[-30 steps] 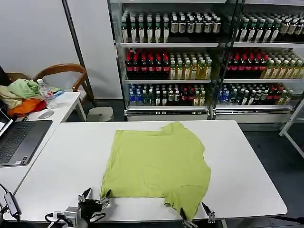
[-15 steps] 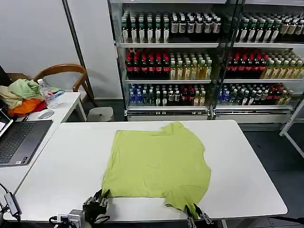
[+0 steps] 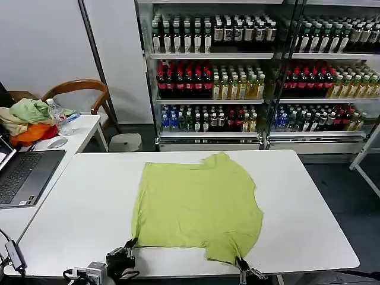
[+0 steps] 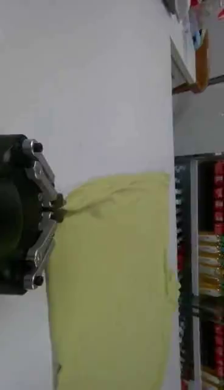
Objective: Fold and organize the clothes.
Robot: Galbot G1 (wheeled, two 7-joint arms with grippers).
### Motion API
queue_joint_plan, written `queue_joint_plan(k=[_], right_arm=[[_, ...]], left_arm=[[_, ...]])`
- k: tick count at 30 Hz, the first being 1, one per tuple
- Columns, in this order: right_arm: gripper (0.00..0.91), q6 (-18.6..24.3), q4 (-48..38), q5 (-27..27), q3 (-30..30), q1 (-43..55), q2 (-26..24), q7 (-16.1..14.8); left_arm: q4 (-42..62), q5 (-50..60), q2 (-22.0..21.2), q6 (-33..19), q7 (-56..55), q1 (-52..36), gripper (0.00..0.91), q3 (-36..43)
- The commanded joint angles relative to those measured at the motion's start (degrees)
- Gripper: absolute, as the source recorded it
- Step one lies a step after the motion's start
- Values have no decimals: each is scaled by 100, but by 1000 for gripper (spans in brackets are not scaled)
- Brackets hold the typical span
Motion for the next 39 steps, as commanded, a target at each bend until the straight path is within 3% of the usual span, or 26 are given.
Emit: queue_joint_plan(k=[1, 15, 24, 39], right_arm=[[0, 82, 298, -30, 59, -137, -47, -161], [0, 148, 1122, -117, 619, -1020, -275, -242], [0, 158, 1493, -70, 760, -876, -291, -238], [0, -362, 118, 570, 502, 1578, -269, -279]], left_arm=[[-293, 18, 71, -72, 101, 237, 10, -172], [-1136, -13, 208, -110, 94, 1205, 20, -709], [-1488, -82, 319, -38, 119, 1323, 30, -905], [-107, -1188, 661, 71, 413, -769, 30, -597]])
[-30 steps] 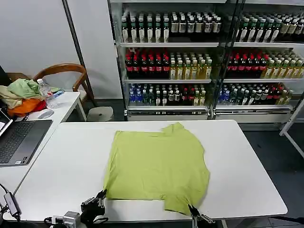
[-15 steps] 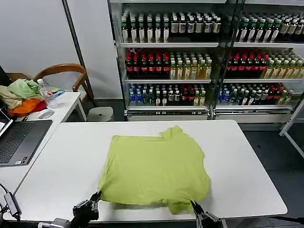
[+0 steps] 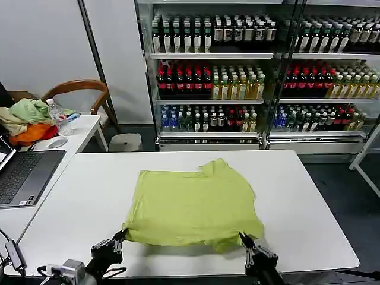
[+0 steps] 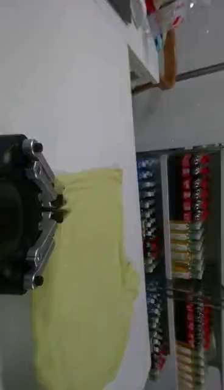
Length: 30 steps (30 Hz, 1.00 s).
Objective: Fold and organize the clothes.
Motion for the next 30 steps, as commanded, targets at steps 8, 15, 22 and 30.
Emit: queue_joint_plan(k=[8, 15, 22, 30], right_arm=[[0, -241, -1112, 228, -262, 1564, 73, -97], [0, -242, -1716, 78, -476, 2116, 207, -155], [0, -255, -2204, 48, -622, 2517, 308, -217], [907, -289, -2681, 0, -879, 2856, 484, -304]], left_arm=[[1343, -639, 58, -137, 293, -1762, 30, 559], [1881, -648, 13, -165, 307, -2258, 30, 819], [2163, -629, 10, -162, 313, -2583, 30, 1032], [2398, -543, 4, -167, 316, -2713, 907, 1157]])
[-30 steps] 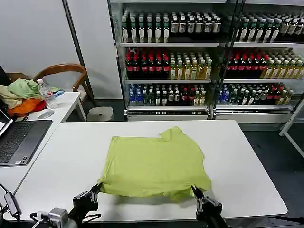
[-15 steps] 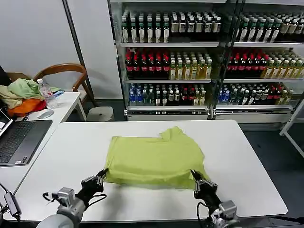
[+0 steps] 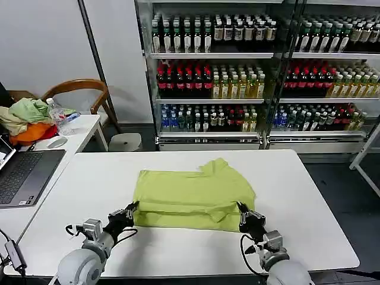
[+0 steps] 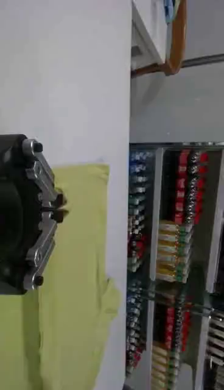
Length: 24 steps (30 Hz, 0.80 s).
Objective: Fold and organize the clothes.
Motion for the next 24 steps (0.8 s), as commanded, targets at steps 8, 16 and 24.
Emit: queue_joint_plan(k=[8, 16, 24], right_arm=[[907, -192, -694, -13, -266, 485, 187, 80], [907, -254, -98, 133, 125, 93, 88, 233], [907, -263, 800, 316, 517, -928, -139, 395]], left_arm=[[502, 202, -36, 16, -82, -358, 907, 259], [-161, 240, 177, -77, -65, 131, 907, -86], [-573, 326, 171, 248, -570, 645, 907, -14]])
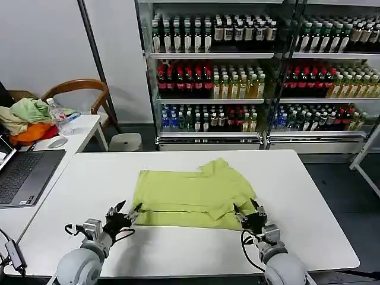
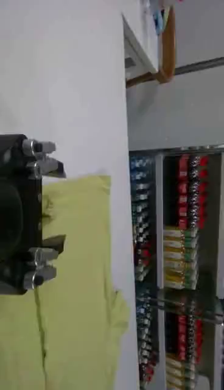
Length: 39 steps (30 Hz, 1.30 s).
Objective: Fold and organize the clothes.
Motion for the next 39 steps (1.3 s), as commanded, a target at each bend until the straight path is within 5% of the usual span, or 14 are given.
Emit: queue_joint_plan(k=[1, 10, 12, 13, 14, 30, 39], right_arm=[[907, -29, 569, 159, 241, -650, -94, 73], [907, -171, 471, 367, 319, -954, -90, 288], [534, -212, 397, 428, 298, -908, -82, 335], [111, -288, 372, 480, 286, -901, -77, 339], [0, -312, 384, 506, 274, -912, -79, 325], [0, -410, 240, 715, 215, -772, -116, 279], [0, -343, 761, 415, 399, -1332, -243, 188]], left_arm=[[-346, 52, 27, 250, -429, 416, 907, 19], [-109, 92, -54, 421, -612, 292, 907, 113], [-67, 93, -66, 466, -615, 259, 907, 121], [-51, 88, -71, 471, -614, 250, 121, 128], [-37, 75, -78, 425, -622, 239, 40, 143], [29, 61, -134, 504, -649, 167, 30, 327], [-570, 581, -119, 378, -290, 773, 20, 188]])
